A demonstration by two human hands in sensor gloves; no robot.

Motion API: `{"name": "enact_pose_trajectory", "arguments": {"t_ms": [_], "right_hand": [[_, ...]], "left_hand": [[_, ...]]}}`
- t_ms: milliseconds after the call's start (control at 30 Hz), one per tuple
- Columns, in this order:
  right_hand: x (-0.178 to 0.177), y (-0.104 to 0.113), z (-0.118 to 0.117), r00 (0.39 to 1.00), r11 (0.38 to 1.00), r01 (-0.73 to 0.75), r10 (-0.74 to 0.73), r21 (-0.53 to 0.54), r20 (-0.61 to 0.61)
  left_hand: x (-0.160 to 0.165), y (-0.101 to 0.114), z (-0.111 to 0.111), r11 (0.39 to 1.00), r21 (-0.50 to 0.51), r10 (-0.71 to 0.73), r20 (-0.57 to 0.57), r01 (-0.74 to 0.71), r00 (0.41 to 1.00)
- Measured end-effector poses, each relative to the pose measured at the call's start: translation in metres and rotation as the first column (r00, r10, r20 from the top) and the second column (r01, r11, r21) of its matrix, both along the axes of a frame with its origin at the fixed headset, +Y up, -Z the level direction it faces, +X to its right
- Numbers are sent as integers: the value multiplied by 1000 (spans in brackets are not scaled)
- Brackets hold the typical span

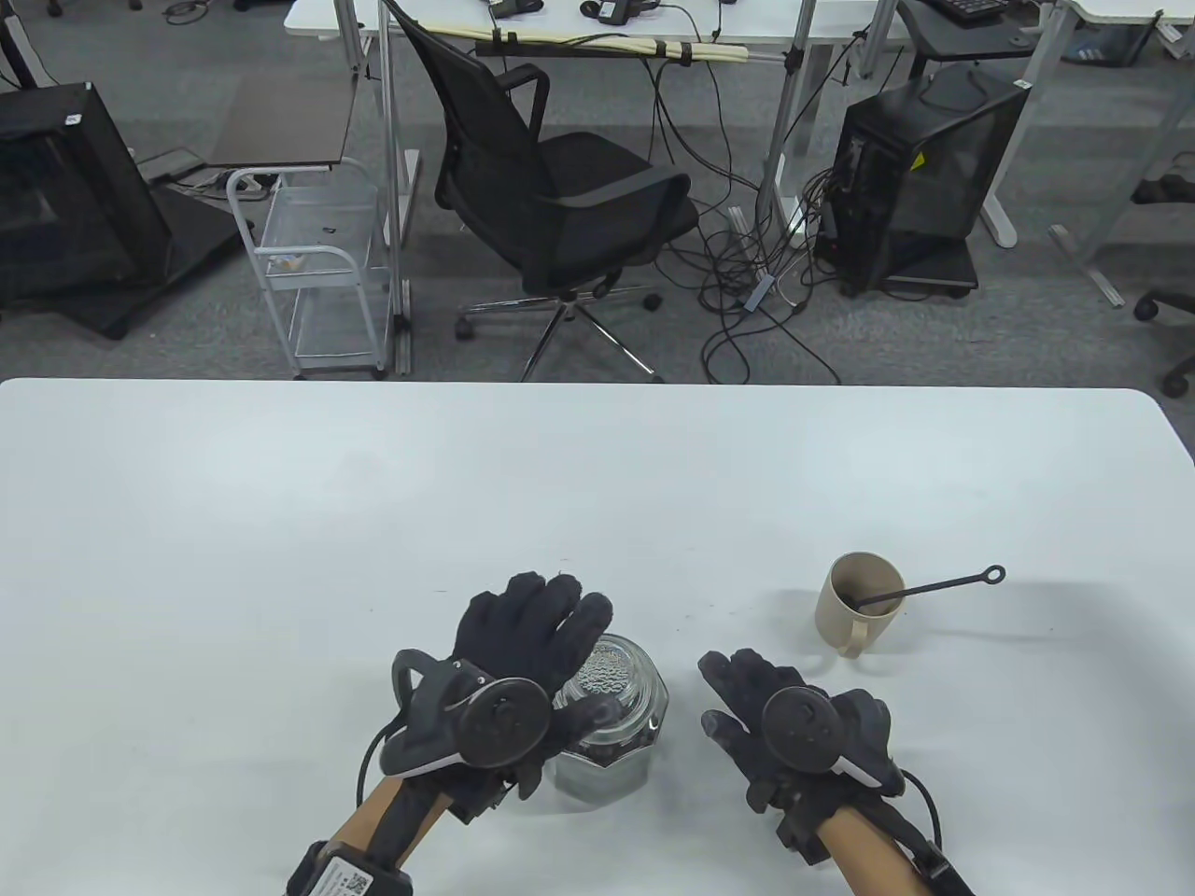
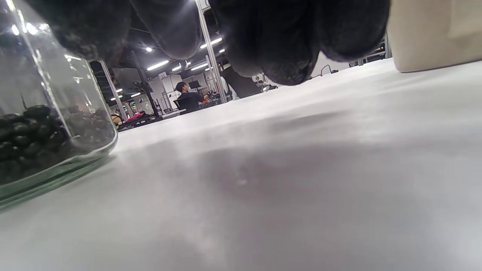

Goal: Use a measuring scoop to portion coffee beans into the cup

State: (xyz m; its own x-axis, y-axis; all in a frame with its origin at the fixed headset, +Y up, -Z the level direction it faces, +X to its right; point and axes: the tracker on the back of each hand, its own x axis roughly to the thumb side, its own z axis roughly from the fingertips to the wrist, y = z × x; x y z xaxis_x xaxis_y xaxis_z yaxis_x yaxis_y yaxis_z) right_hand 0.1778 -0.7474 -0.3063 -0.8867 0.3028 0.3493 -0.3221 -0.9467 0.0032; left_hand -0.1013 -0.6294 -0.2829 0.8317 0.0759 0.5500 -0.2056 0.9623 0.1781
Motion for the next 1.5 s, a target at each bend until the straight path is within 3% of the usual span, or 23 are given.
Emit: {"name": "enact_pose_trajectory", "arguments": {"t_ms": [167,300,467,667,867,1000,1133,1367,1500], "right_hand": [[-1,0,0,1000,1000,-22,22,-5,4],[-2,-1,0,999,999,-32,32,-5,-3],[-2,-1,0,1000,999,-31,31,-9,-5],[-3,-1,0,999,999,-31,31,-15,-9],[-2,-1,-1,1000,1000,-20,20,-16,-6],[-1,-1,-1,1000,1000,-14,14,-19,-5],[-2,-2,-1,1000,1000,-14,14,-19,-10],[-2,-2,-1,1000,1000,-9,9,-15,-22],[-3,-3,-1,1000,1000,-3,3,-17,-30]], "left_hand": [[22,-3,-2,990,-29,-142,-38,141,989],[28,-5,-1,985,-9,-171,-36,170,985],[32,-8,1,966,104,-230,-70,237,971],[33,-9,-4,971,149,-180,-55,186,982],[21,13,3,979,189,-62,-61,73,996],[-2,23,6,982,184,-15,-115,36,993],[-35,14,0,989,136,-25,-230,58,973],[-113,-24,-24,995,-26,-94,-484,93,870],[-174,-49,-37,993,-116,-73,-630,0,773]]}}
